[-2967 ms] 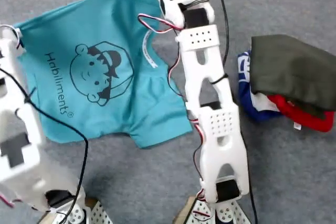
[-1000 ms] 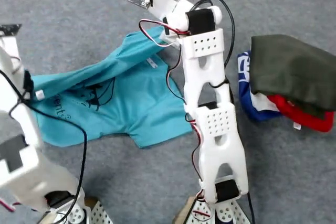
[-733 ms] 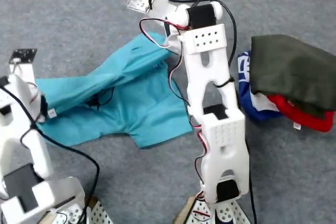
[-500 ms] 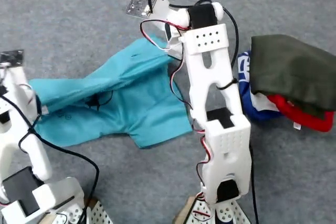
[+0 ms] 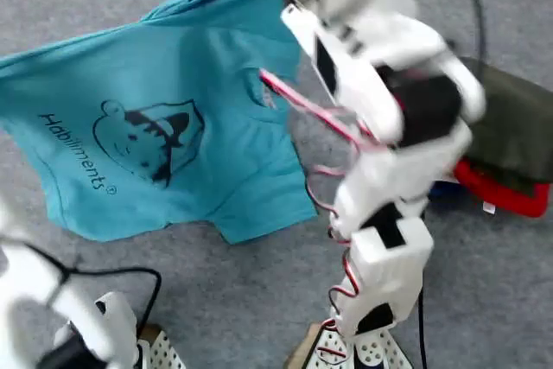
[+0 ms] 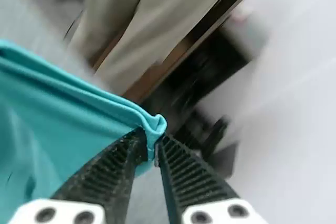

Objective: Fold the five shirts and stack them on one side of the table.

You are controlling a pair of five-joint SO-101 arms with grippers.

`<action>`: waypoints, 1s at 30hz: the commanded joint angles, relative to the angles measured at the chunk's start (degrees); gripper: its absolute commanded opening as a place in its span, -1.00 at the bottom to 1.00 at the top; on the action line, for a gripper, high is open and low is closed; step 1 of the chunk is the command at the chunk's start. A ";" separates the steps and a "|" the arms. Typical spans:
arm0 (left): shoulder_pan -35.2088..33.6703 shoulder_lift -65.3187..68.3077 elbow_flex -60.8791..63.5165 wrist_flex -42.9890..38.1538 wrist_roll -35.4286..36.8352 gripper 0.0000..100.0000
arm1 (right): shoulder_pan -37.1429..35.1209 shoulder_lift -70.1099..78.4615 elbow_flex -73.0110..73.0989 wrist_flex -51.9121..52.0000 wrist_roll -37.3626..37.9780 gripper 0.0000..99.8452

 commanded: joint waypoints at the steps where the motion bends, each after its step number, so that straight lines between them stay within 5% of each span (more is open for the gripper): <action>1: -1.76 -10.77 -3.08 3.87 -0.53 -0.96 | 0.66 -8.31 -2.33 -2.20 -0.79 -1.00; 12: -12.40 -34.86 -2.99 6.33 -0.53 -0.96 | 0.66 -21.76 -1.80 -3.16 -0.35 -1.00; 23: -13.01 -36.26 -2.99 8.09 -5.19 -0.96 | 3.82 -23.52 -1.80 -15.47 -0.26 -0.99; 30: -13.10 -36.35 -3.43 12.75 -6.51 -0.96 | 3.47 -25.63 -1.71 -17.85 7.03 -0.99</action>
